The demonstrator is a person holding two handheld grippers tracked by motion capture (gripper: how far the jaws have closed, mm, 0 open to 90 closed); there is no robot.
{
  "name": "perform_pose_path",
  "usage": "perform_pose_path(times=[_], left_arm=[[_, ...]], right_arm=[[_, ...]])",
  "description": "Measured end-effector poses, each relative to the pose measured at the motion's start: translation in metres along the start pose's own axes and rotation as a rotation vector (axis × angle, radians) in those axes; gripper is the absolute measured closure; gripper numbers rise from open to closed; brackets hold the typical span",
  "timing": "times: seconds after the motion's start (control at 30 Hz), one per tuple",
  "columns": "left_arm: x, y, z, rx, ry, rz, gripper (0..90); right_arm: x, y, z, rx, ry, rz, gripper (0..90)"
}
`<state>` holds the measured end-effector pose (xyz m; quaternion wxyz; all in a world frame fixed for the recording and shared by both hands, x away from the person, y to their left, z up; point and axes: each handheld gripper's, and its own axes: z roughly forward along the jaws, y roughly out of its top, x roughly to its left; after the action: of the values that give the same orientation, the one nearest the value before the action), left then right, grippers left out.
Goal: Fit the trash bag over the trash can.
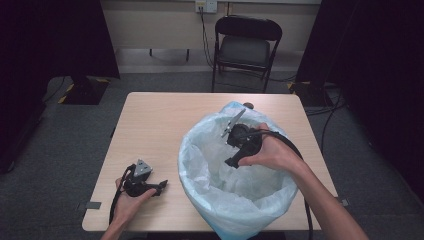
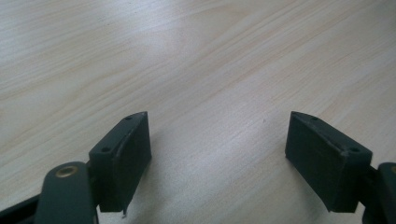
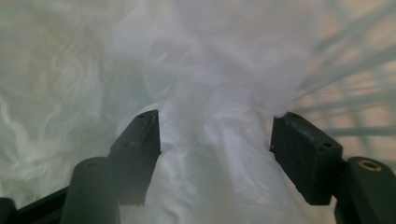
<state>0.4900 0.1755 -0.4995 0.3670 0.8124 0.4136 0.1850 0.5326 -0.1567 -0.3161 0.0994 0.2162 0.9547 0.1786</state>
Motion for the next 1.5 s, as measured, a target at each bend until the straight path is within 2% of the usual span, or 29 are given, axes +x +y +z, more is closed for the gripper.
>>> perform_pose_path(times=[0.13, 0.17, 0.23, 0.27, 0.37, 0.53, 0.57, 0.6, 0.63, 0.73, 0.8, 0.83, 0.87, 0.9, 0.93, 1.03, 1.07, 1.13, 1.3, 1.5], left_arm=[[0.000, 0.000, 0.000, 0.001, 0.000, 0.002, 22.0], [0.000, 0.000, 0.000, 0.002, 0.000, 0.002, 22.0], [0.000, 0.000, 0.000, 0.001, 0.000, 0.001, 22.0], [0.000, 0.000, 0.000, 0.001, 0.000, 0.001, 22.0], [0.000, 0.000, 0.000, 0.001, 0.000, 0.001, 22.0], [0.000, 0.000, 0.000, 0.001, 0.001, 0.000, 22.0], [0.000, 0.000, 0.000, 0.001, 0.000, 0.001, 22.0], [0.000, 0.000, 0.000, 0.001, 0.000, 0.001, 22.0], [0.000, 0.000, 0.000, 0.001, 0.000, 0.001, 22.0], [0.000, 0.000, 0.000, 0.001, 0.000, 0.001, 22.0], [0.000, 0.000, 0.000, 0.001, 0.001, 0.000, 22.0], [0.000, 0.000, 0.000, 0.001, 0.001, -0.001, 22.0], [0.000, 0.000, 0.000, 0.001, 0.001, -0.001, 22.0], [0.000, 0.000, 0.000, 0.001, 0.001, -0.001, 22.0], [0.000, 0.000, 0.000, 0.001, 0.001, -0.001, 22.0], [0.000, 0.000, 0.000, 0.001, 0.001, -0.002, 22.0], [0.000, 0.000, 0.000, 0.001, 0.001, -0.002, 22.0], [0.000, 0.000, 0.000, 0.001, 0.001, -0.002, 22.0], [0.000, 0.000, 0.000, 0.001, 0.001, -0.001, 22.0], [0.000, 0.000, 0.000, 0.002, 0.000, 0.000, 22.0]], right_arm=[[0.002, 0.001, 0.000, -0.002, -0.002, -0.005, 30.7], [0.001, 0.002, -0.006, -0.051, -0.005, 0.002, 30.3], [0.000, 0.003, -0.016, -0.137, 0.018, 0.009, 30.1], [0.000, 0.003, -0.016, -0.137, 0.018, 0.009, 30.1], [0.002, 0.004, -0.031, -0.248, 0.045, -0.001, 29.3], [0.006, 0.002, -0.061, -0.361, 0.045, -0.010, 28.3], [0.010, -0.001, -0.073, -0.402, 0.061, -0.018, 30.2], [0.010, -0.001, -0.073, -0.402, 0.061, -0.018, 30.2], [0.014, -0.002, -0.078, -0.424, 0.071, -0.034, 32.2], [0.030, -0.007, -0.089, -0.448, 0.161, -0.112, 36.1], [0.045, -0.010, -0.091, -0.456, 0.260, -0.187, 36.3], [0.050, -0.011, -0.092, -0.461, 0.301, -0.200, 36.2], [0.058, -0.011, -0.091, -0.460, 0.358, -0.228, 35.8], [0.061, -0.012, -0.090, -0.456, 0.383, -0.250, 35.1], [0.066, -0.012, -0.087, -0.443, 0.430, -0.275, 35.2], [0.073, -0.013, -0.077, -0.399, 0.504, -0.315, 34.6], [0.075, -0.013, -0.074, -0.382, 0.508, -0.325, 34.5], [0.078, -0.013, -0.066, -0.321, 0.492, -0.347, 34.5], [0.082, -0.010, -0.051, -0.224, 0.484, -0.362, 32.2], [0.089, -0.004, -0.034, -0.115, 0.378, -0.373, 29.2]])
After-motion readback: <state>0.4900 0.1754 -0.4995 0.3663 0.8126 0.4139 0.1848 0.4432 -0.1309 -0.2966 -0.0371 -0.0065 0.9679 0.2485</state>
